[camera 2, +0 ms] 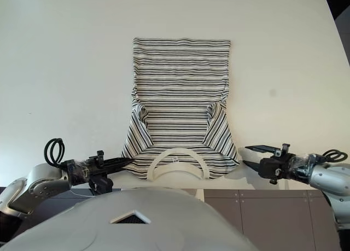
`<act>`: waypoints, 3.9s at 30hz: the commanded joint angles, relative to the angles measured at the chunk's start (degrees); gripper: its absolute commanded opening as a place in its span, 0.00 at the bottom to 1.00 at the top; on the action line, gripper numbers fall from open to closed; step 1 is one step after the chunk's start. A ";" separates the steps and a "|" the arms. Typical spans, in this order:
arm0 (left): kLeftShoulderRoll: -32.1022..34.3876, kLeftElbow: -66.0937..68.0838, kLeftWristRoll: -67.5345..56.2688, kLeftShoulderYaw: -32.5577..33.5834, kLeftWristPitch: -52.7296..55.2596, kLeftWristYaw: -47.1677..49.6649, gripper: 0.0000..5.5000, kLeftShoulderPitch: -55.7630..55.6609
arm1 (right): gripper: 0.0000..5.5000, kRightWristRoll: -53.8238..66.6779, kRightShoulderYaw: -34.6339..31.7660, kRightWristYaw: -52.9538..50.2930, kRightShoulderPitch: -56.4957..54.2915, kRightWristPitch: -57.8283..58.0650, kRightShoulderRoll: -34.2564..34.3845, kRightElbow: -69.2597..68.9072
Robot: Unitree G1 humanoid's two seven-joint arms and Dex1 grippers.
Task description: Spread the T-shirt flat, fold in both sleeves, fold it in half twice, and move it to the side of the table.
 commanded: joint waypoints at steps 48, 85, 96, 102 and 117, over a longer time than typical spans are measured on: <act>15.15 -17.30 -41.26 8.43 25.09 -20.58 0.02 5.96 | 0.03 22.49 3.46 2.44 13.27 14.22 -16.85 -20.07; -29.52 65.91 -39.86 3.76 43.82 -14.40 0.28 -69.35 | 0.28 22.39 18.95 0.04 -73.07 59.74 22.95 47.34; -32.08 78.26 -31.31 7.19 38.89 -7.05 0.59 -73.20 | 0.62 19.82 14.31 -9.84 -71.90 62.38 27.15 50.28; -30.70 73.32 -30.77 9.59 32.72 -8.07 0.59 -74.05 | 0.62 21.49 12.72 -6.47 -67.88 59.31 26.24 37.03; -12.52 4.52 -24.33 -5.44 39.82 -28.32 0.59 -39.42 | 0.62 -14.31 37.25 -10.96 -68.92 14.09 18.01 46.51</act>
